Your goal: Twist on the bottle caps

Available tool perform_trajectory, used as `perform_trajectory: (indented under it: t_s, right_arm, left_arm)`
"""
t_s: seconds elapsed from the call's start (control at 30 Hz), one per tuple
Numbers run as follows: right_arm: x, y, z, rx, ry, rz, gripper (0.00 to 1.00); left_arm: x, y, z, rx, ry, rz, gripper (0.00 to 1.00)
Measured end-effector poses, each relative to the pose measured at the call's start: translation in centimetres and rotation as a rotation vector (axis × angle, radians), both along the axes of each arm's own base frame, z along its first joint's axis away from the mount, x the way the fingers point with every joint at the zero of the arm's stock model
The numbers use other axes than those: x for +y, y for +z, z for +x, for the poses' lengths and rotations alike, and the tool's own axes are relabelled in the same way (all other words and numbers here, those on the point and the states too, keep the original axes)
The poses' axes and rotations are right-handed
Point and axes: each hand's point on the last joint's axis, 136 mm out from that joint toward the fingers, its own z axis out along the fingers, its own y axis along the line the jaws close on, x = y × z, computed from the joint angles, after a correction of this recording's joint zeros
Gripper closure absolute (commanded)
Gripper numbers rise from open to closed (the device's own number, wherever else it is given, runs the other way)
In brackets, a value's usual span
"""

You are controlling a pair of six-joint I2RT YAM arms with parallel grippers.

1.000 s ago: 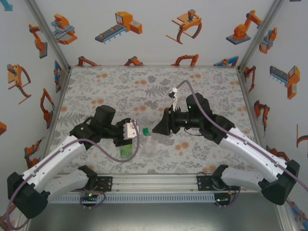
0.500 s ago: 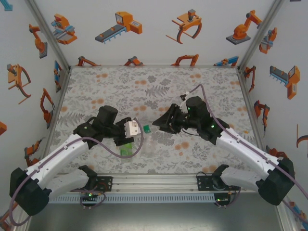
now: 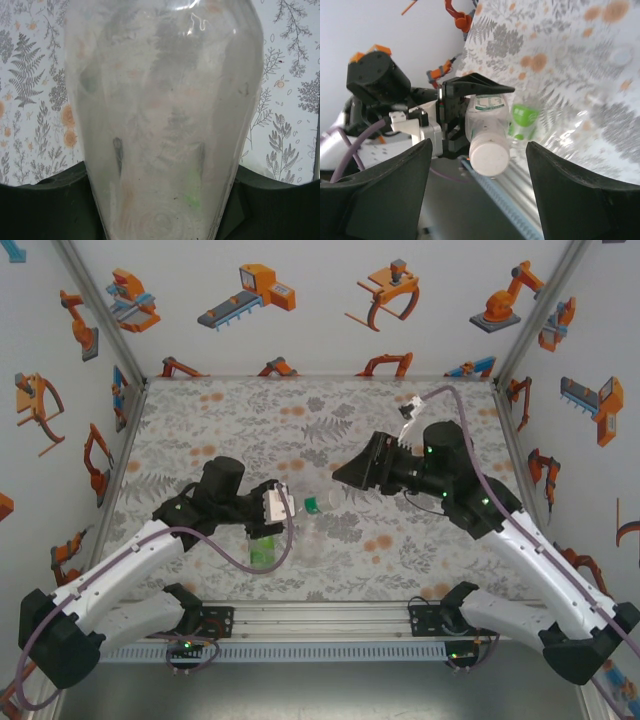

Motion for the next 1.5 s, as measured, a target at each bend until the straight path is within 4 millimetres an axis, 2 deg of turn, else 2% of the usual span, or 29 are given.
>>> perform_trajectory:
  t_s: [0.07,0.23,0.37,0.6,0.73,0.93,1.1,1.5]
  right_arm:
    - [-0.1,0.8,-0.4,-0.119,0.046,-0.048,0.34]
    - [0.4,1.2,-2.2,-0.429,0.231,-0.151,0.34]
    - [1.5,1.0,-4.2,-0.686,0.424,-0.195,0.35]
    - [2.6,-0.5,-6.8,-0.939,0.63,-0.185,0.33]
    - [2.8,-1.5,-7.6,-0.997,0.689,-0.179,0.34]
    - [3.2,-1.5,-7.8,-1.054,0.712,-0.181,0.37]
    - [3.9,-2.0,-7.9,-1.053,0.74,-0.179,0.44]
    - [4.2,-2.3,-7.7,-1.048,0.736,-0.191,0.78]
  left_arm:
    - [-0.1,0.1,-0.2,0.004,-0.009,-0.006,1.0]
    - [-0.3,0.2,-0.6,0.015,-0.036,-0.021,1.0]
    - [-0.5,0.3,-0.9,0.024,-0.05,-0.027,1.0]
    - [-0.5,0.2,-1.1,0.032,-0.056,-0.027,1.0]
    - [-0.5,0.2,-1.1,0.033,-0.058,-0.028,1.0]
    - [-0.5,0.2,-1.1,0.033,-0.058,-0.028,1.0]
    - [-0.5,0.2,-1.1,0.034,-0.058,-0.028,1.0]
    - [-0.4,0.1,-1.2,0.037,-0.062,-0.023,1.0]
